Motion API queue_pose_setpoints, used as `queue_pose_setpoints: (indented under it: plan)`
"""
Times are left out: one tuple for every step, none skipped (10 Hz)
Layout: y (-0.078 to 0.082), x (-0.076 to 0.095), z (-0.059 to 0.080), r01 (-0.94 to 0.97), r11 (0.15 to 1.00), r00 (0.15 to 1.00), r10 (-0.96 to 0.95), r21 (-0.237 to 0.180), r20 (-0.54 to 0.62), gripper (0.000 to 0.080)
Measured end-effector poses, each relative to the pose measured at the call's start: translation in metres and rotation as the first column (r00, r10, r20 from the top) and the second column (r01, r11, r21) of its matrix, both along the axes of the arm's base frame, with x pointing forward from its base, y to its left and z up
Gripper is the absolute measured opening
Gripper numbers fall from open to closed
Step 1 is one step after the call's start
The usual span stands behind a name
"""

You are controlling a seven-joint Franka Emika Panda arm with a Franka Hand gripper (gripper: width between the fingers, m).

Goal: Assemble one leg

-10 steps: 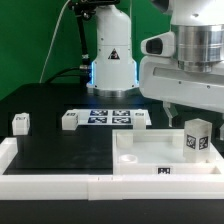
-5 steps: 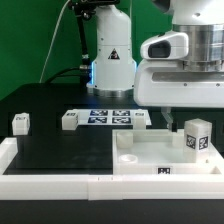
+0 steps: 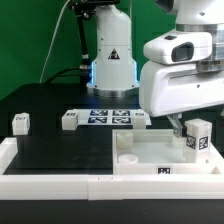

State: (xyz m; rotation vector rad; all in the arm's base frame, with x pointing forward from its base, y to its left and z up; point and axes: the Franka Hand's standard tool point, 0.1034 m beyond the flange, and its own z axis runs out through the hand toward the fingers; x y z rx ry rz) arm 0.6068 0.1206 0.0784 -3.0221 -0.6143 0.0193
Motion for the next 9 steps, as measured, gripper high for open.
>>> queue_pose_setpoints:
  plan:
    - [0.0006,-0.0001,0.0,0.011,1.0,1.0,-0.011,0.0,-0.001,0.0626]
    - [0.0001,0.0,0.0,0.012,1.0,1.0,-0.012,0.0,-0.001,0.0626]
    - [-0.0001,0.0,0.0,0.012,1.0,1.0,-0.012,0.0,-0.001,0.0444]
    - [0.0001,0.0,0.0,0.035,0.999,0.999,-0.035,0.0,-0.002,0.0287]
    - [0.0,0.0,0.0,0.063,0.998,0.998,-0.063,-0.001,-0.004,0.0287]
    - [-0.0002,0.0,0.0,0.061,0.998,0.998,-0.061,-0.001,-0.003,0.0291]
    - [0.0005,-0.0002,-0.0001,0.157,0.988,0.988,-0.157,-0.001,-0.009,0.0291]
    - [-0.0006,-0.0002,-0.0004,0.318,0.948,0.948,-0.318,-0.006,-0.019,0.0291]
    - [-0.0028,0.0003,-0.0005,0.432,0.902,0.902,-0.432,-0.011,-0.024,0.0291]
